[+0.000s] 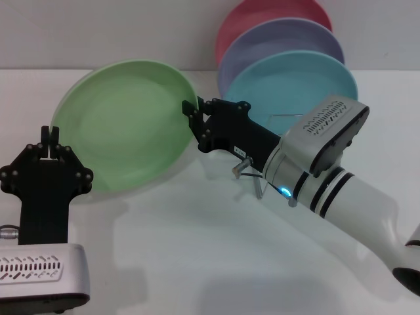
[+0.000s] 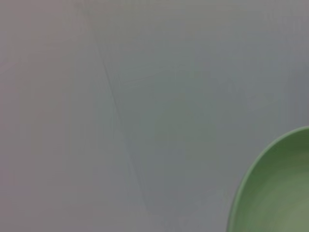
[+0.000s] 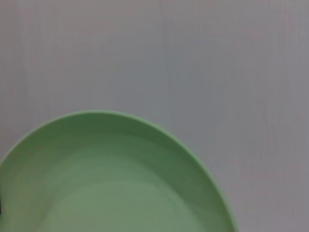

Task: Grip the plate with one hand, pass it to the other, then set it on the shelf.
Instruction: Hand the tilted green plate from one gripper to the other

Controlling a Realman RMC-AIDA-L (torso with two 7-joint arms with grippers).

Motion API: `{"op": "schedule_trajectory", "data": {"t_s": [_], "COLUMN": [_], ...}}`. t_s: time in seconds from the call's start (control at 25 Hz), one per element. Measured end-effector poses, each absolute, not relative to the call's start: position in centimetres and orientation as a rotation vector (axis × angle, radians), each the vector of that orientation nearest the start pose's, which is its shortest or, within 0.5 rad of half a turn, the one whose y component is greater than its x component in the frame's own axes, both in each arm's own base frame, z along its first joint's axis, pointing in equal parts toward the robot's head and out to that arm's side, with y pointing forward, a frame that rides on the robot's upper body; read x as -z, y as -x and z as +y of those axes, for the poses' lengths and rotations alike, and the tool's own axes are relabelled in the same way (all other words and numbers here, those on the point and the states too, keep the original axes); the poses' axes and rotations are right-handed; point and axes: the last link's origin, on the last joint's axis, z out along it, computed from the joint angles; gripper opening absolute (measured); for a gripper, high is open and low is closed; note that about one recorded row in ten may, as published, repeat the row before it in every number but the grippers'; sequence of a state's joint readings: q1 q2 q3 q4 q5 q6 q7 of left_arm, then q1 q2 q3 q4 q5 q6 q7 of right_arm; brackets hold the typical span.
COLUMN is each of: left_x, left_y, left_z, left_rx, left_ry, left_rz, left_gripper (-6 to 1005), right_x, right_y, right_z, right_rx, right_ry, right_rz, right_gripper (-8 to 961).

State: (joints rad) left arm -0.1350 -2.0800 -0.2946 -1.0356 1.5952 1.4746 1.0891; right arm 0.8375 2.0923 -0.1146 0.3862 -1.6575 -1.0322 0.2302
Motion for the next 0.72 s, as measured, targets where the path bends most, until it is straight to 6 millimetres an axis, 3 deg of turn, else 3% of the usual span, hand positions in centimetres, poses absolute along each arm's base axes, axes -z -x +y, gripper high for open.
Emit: {"op": "schedule_trajectory", "data": {"t_s": [0.72], "left_x": [6.48], "left_y": [22.19], "left_z": [22.55], "left_rx": [0.397], "left_ry": [1.388], "left_rz": [-0.322], "left_gripper": [130], "right_x": [12.71], "right_y": [-17.6], "right_z": [35.74], "right_rx": [-0.91], "right_ry": [2.209], "right_rz": [0.501], "right_gripper": [115]}}
